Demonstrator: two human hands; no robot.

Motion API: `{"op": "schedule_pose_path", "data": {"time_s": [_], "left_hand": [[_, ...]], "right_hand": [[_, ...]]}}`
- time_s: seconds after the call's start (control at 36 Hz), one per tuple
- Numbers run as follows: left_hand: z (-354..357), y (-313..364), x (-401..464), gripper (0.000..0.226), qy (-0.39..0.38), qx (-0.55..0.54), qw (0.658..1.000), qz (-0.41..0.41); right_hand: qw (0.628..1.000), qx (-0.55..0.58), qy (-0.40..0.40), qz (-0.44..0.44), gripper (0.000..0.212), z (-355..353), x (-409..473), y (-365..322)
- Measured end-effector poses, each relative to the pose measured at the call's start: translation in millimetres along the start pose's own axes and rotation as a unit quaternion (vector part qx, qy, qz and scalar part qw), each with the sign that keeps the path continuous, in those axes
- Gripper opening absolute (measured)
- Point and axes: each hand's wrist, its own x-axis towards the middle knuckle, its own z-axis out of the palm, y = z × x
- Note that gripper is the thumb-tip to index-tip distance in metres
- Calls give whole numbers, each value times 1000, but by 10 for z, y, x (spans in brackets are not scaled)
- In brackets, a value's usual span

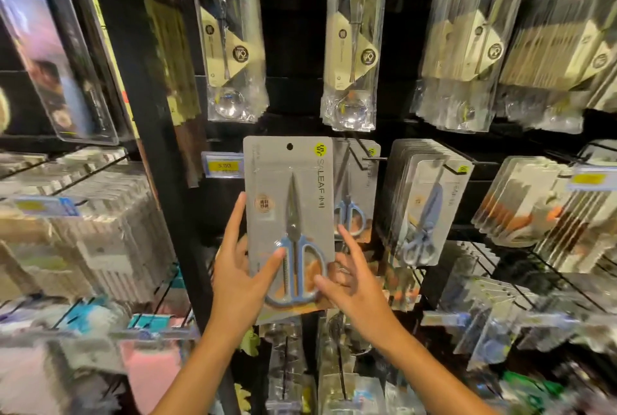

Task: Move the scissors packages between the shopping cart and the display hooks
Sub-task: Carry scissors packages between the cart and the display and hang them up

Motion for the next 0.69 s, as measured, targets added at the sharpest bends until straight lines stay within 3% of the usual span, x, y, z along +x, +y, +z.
{"op": "schedule_pose_path", "data": {"time_s": [0.17, 0.69], "left_hand": [[67, -71, -72, 96, -3, 16, 1000, -25], [360, -105, 50, 122, -138, 115, 982, -63]], "right_hand": [[999, -34, 15, 7, 82, -56, -84, 97], [994, -67, 58, 58, 85, -460, -318, 254]]}}
